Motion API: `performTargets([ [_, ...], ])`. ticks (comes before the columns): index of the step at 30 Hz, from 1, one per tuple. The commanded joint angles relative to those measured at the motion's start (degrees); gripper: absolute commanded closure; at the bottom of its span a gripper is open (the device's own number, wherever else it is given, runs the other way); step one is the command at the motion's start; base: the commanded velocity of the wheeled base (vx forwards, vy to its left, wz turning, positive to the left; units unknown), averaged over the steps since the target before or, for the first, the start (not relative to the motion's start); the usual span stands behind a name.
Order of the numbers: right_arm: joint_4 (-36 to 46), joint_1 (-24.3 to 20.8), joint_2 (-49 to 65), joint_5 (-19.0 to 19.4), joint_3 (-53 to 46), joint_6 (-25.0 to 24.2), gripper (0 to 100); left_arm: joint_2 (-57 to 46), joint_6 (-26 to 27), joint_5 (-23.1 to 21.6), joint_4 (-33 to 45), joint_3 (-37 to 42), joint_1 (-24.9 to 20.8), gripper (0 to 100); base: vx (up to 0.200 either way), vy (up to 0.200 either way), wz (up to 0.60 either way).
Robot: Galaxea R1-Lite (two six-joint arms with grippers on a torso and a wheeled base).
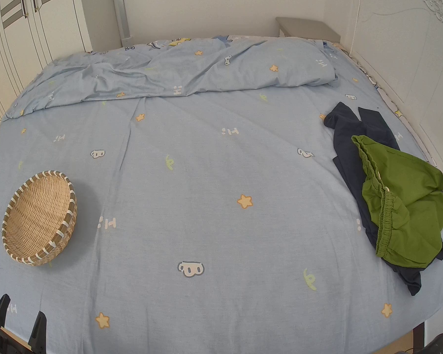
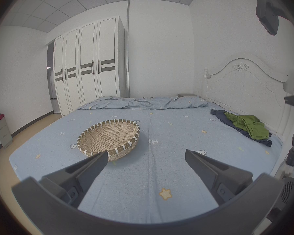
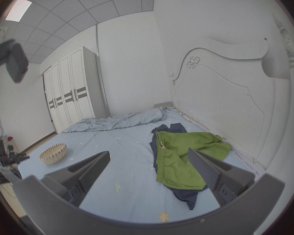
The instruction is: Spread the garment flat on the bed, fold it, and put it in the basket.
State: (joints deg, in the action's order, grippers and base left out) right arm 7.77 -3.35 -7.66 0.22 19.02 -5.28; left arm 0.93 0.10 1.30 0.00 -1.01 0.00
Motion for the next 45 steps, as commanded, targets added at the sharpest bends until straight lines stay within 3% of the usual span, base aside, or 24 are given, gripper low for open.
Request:
performTargets([
  [1, 11.6, -7.4, -31.8, -2.4, 20.4, -2.7, 0, -0.9, 0.0, 0.0, 0.0, 0.9, 0.1, 0, 0.000, 0.000, 0.00],
  [5, 2.8, -5.3, -40.4, -2.8, 17.5, -0.1, 0, -0.9, 0.0, 0.0, 0.0, 1.0, 0.0, 0, 0.000, 0.000, 0.00],
  [9, -5.0, -1.9, -54.4, -6.5, 18.2, 3.1, 0, -0.9, 0.0, 0.0, 0.0, 1.0, 0.0, 0, 0.000, 0.000, 0.00],
  [11, -7.3, -2.6, -60.9, -8.7, 20.6, 3.3, 0, -0.9, 0.0, 0.1, 0.0, 1.0, 0.0, 0, 0.000, 0.000, 0.00],
  [15, -7.5, -2.3, -74.2, -13.0, 27.0, 3.4, 0, -0.9, 0.0, 0.1, 0.0, 1.0, 0.0, 0, 0.000, 0.000, 0.00],
  [23, -8.1, -2.4, -90.8, -16.8, 35.7, 3.2, 0, -0.9, 0.0, 0.0, 0.0, 0.9, 0.1, 0, 0.000, 0.000, 0.00],
  [30, -9.6, -3.2, -96.9, -20.7, 41.7, 3.3, 0, -0.9, 0.0, 0.1, 0.0, 1.0, 0.0, 0, 0.000, 0.000, 0.00],
  [45, -9.6, -2.6, -101.2, -22.2, 45.6, 3.9, 0, -0.9, 0.0, 0.1, 0.0, 0.9, 0.0, 0, 0.000, 0.000, 0.00],
])
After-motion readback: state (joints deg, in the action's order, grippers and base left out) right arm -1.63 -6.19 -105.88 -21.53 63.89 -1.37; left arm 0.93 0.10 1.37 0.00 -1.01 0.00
